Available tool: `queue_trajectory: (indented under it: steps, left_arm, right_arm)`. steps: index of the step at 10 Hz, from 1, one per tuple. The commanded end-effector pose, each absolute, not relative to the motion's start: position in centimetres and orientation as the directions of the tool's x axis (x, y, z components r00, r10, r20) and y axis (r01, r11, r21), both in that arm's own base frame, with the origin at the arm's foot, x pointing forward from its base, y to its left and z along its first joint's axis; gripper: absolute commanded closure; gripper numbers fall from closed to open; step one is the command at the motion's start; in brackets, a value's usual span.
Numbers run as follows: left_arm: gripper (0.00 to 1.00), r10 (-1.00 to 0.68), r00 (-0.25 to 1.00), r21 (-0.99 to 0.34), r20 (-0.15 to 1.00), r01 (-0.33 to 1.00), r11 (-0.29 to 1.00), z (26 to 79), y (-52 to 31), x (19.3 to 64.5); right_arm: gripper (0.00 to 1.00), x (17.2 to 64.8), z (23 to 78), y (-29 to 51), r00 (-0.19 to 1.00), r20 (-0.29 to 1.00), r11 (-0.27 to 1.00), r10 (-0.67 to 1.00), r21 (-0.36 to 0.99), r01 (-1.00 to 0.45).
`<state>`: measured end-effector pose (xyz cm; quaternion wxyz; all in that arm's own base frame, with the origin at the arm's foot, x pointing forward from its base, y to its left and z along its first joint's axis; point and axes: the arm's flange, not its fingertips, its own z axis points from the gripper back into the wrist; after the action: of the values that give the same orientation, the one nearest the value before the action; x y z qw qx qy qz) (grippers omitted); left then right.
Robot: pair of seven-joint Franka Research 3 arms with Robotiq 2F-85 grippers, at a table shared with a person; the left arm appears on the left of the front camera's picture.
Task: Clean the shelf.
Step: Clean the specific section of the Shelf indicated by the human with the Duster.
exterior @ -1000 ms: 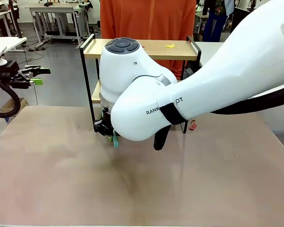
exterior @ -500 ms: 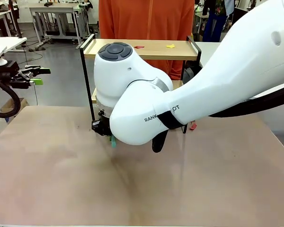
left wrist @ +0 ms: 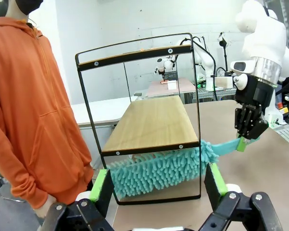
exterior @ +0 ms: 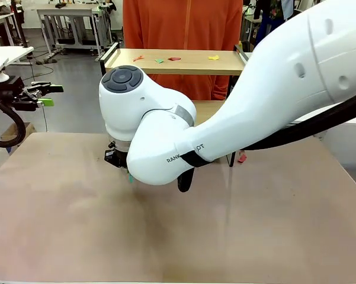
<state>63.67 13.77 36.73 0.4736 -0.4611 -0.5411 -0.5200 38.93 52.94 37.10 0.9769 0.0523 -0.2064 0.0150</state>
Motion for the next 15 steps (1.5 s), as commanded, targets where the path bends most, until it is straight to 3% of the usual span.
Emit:
queue_trajectory:
  steps: [1, 7, 8, 13, 15]
  left_arm:
    - [0.00, -0.011, -0.137, 0.137, 0.991, 0.990, 0.026, 36.9, 13.6, 63.4]
    - [0.00, -0.011, -0.137, 0.137, 0.991, 0.990, 0.026, 36.9, 13.6, 63.4]
    - [0.00, -0.011, -0.137, 0.137, 0.991, 0.990, 0.026, 36.9, 13.6, 63.4]
    - [0.00, -0.011, -0.137, 0.137, 0.991, 0.990, 0.026, 36.9, 13.6, 63.4]
    - [0.00, -0.011, -0.137, 0.137, 0.991, 0.990, 0.026, 36.9, 13.6, 63.4]
  right_arm:
    - [0.87, 39.4, 36.5, 54.6, 0.886, 0.462, 0.996, -0.036, 0.084, -0.003]
    - [0.87, 40.6, 33.5, 53.8, 0.935, 0.343, 0.993, -0.086, 0.110, 0.051]
    - [0.87, 40.5, 33.5, 53.8, 0.929, 0.370, 0.997, -0.020, 0.075, -0.008]
    - [0.87, 40.6, 33.3, 53.8, 0.934, 0.356, 0.997, -0.031, 0.081, 0.003]
    - [0.87, 40.6, 33.6, 50.4, 0.943, 0.323, 0.991, -0.078, 0.125, 0.039]
